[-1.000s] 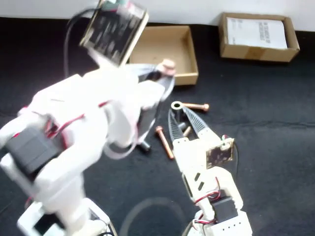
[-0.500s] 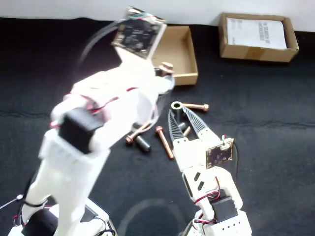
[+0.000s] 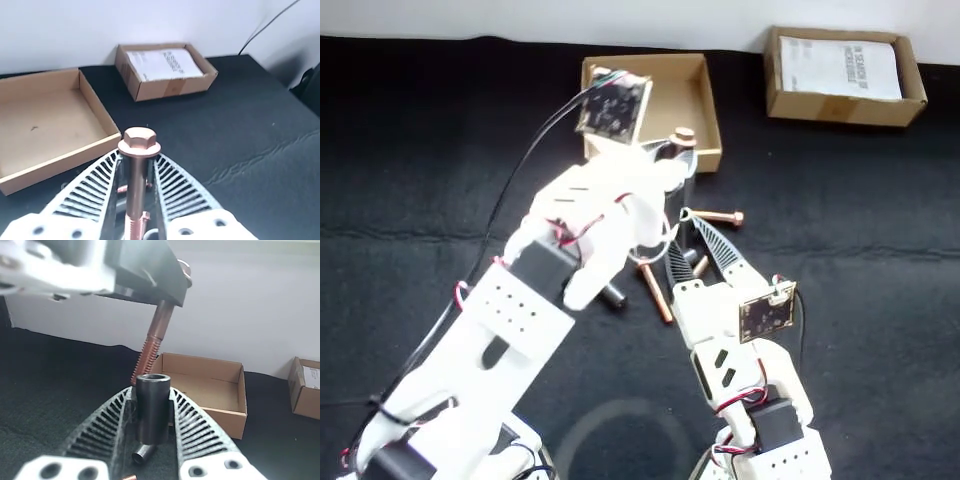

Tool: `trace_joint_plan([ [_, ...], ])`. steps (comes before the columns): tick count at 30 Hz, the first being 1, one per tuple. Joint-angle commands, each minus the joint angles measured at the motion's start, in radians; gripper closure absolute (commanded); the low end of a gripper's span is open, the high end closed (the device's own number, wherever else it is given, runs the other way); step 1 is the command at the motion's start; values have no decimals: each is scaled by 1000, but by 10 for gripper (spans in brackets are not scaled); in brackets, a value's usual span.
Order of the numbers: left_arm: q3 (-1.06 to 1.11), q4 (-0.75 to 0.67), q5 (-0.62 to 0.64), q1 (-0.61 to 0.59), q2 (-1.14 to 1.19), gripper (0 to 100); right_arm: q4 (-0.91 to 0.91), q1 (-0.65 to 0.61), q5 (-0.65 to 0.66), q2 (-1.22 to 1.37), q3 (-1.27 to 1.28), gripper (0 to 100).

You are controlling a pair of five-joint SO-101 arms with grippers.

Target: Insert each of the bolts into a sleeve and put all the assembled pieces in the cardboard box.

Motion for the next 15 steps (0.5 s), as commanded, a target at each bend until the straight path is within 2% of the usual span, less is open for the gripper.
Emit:
trace_joint_plan([
  [1,45,-87,12,21,-108,991,-15,8,6,-5,142,991],
  [8,65,-129,12,21,-232,991,-15,5,6,1,142,991],
  [15,73,-127,14,21,-246,991,-15,5,6,-2,142,991],
])
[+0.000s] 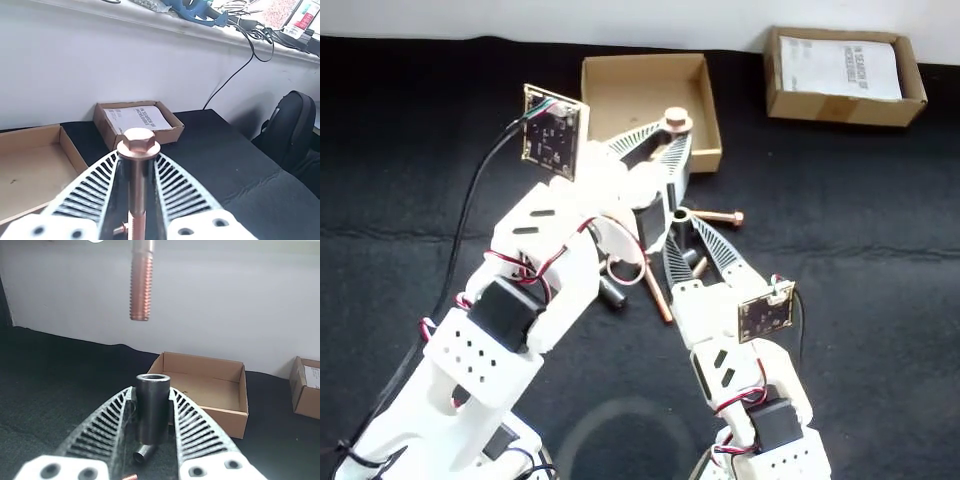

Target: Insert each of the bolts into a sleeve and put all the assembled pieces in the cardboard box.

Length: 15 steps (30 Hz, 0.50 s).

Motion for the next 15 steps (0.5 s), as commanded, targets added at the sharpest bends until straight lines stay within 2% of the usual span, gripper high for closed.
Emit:
trace_joint_plan([
  [1,-2,-23,5,12,-33,991,-15,7,6,-2,142,991],
  [6,47,-64,3,71,-10,991,-15,7,6,-1,142,991],
  [15,139,-80,3,76,22,991,-13,10,6,-5,142,991],
])
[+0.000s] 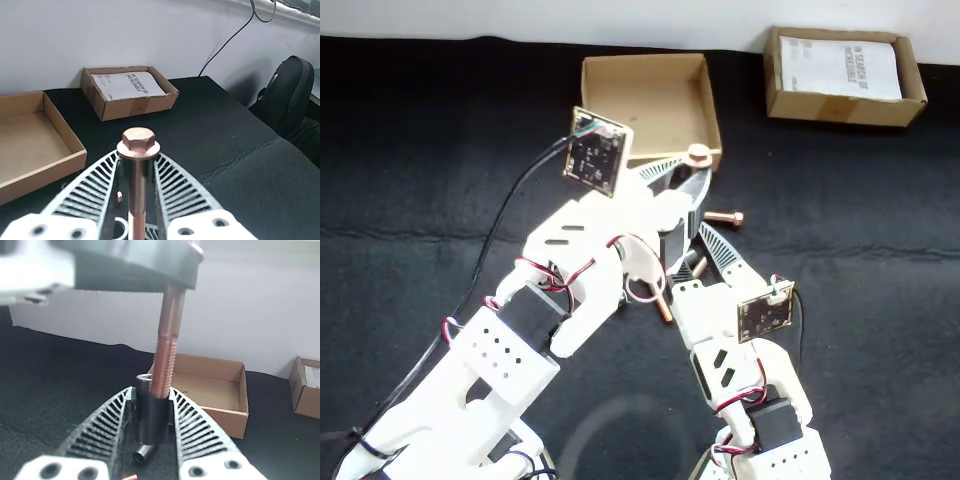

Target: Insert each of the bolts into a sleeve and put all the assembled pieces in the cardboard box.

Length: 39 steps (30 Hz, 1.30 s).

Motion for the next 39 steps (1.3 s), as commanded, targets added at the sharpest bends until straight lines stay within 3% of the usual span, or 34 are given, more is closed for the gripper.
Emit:
trace_joint_plan([
  [1,5,-23,3,10,2,991,-13,10,6,-5,142,991],
  [11,-45,-121,3,-35,4,991,-12,10,6,-5,142,991],
  [16,-176,-15,3,-33,5,991,-12,10,6,-5,142,991],
  [25,-94,26,3,-33,4,991,-12,10,6,-5,142,991],
  [39,-7,-149,-3,-79,10,991,-12,10,6,-5,142,991],
])
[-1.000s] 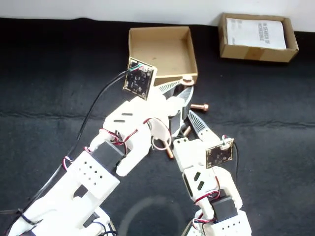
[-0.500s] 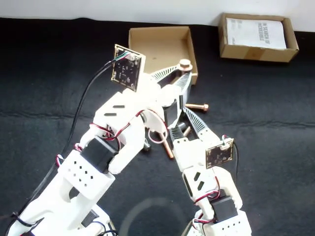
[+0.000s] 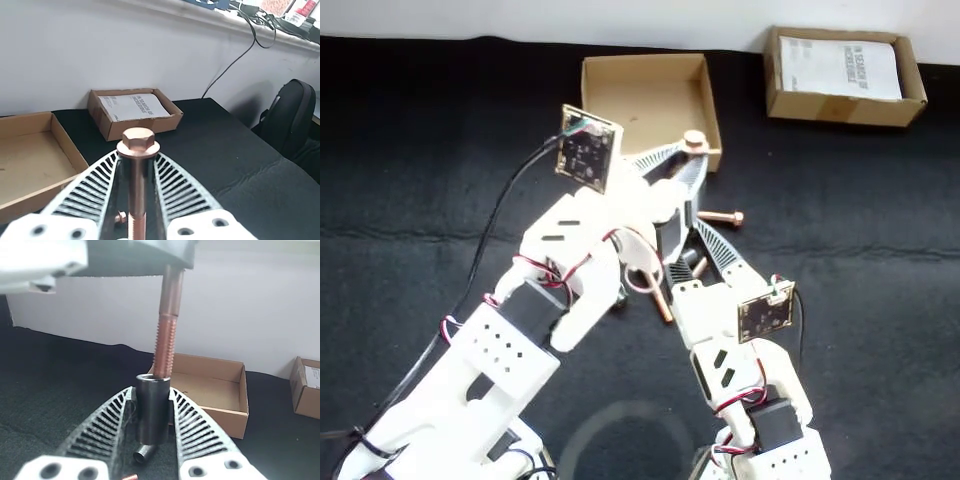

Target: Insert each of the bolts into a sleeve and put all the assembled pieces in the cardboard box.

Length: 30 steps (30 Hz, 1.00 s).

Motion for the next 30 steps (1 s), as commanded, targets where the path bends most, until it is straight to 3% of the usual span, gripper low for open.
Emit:
trace_joint_plan([
  [1,-13,-43,-5,-42,-4,991,-12,12,6,-5,142,991],
  [30,81,-28,3,12,-8,991,-13,12,6,1,142,991],
])
